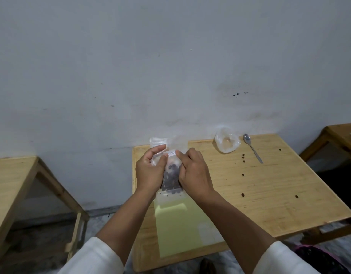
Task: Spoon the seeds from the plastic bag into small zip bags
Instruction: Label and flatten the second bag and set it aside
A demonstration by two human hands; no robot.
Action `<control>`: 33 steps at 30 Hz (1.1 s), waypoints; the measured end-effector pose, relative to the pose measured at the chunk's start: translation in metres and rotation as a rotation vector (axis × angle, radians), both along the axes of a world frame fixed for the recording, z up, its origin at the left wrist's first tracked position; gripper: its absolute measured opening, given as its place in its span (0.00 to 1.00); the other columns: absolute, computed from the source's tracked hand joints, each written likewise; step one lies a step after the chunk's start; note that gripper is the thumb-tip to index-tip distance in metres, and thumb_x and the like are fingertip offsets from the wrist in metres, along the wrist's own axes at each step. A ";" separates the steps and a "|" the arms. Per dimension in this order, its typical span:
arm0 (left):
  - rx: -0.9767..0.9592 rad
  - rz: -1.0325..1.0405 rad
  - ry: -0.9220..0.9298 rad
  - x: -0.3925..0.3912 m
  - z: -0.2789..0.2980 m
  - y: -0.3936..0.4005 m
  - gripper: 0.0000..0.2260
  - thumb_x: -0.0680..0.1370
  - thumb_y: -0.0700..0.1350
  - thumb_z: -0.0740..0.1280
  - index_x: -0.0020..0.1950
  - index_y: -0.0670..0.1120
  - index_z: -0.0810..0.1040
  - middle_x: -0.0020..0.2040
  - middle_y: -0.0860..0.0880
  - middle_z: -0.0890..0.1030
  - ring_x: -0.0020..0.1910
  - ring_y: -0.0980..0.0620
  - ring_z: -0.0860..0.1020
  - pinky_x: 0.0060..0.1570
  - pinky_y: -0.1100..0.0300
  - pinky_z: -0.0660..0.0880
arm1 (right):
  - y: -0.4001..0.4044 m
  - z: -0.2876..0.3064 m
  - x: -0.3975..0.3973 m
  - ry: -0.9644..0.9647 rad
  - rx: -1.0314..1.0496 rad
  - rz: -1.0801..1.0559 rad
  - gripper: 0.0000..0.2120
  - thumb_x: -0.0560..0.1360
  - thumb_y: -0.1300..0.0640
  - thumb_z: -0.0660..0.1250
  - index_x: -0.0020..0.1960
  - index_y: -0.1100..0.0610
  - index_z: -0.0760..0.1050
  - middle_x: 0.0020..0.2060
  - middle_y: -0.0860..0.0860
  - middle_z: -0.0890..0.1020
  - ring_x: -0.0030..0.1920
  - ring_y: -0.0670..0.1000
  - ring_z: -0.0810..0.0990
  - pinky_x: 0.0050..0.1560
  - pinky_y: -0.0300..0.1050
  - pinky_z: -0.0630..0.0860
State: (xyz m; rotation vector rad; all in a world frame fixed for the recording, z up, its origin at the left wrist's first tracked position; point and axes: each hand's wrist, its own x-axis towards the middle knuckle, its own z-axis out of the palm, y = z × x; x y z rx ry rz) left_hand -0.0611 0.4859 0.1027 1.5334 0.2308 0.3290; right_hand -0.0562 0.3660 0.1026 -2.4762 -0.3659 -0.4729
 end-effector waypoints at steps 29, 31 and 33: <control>0.645 -0.102 0.444 0.099 -0.100 -0.039 0.25 0.75 0.45 0.69 0.70 0.38 0.68 0.73 0.42 0.65 0.71 0.47 0.66 0.70 0.55 0.61 | -0.048 -0.100 0.114 0.540 0.310 -0.229 0.13 0.75 0.61 0.65 0.59 0.57 0.77 0.49 0.55 0.80 0.49 0.52 0.77 0.49 0.36 0.69; 0.768 -0.135 0.447 0.099 -0.109 -0.040 0.22 0.78 0.46 0.65 0.70 0.39 0.68 0.73 0.44 0.65 0.72 0.48 0.64 0.68 0.61 0.58 | -0.049 -0.106 0.118 0.531 0.209 -0.175 0.13 0.75 0.60 0.65 0.60 0.59 0.77 0.50 0.57 0.76 0.48 0.52 0.75 0.48 0.35 0.66; 0.813 -0.151 0.431 0.098 -0.115 -0.041 0.21 0.79 0.47 0.62 0.71 0.40 0.67 0.73 0.45 0.66 0.72 0.50 0.63 0.67 0.64 0.57 | -0.050 -0.111 0.117 0.505 0.148 -0.125 0.13 0.76 0.61 0.64 0.60 0.62 0.76 0.54 0.59 0.73 0.49 0.51 0.73 0.47 0.30 0.63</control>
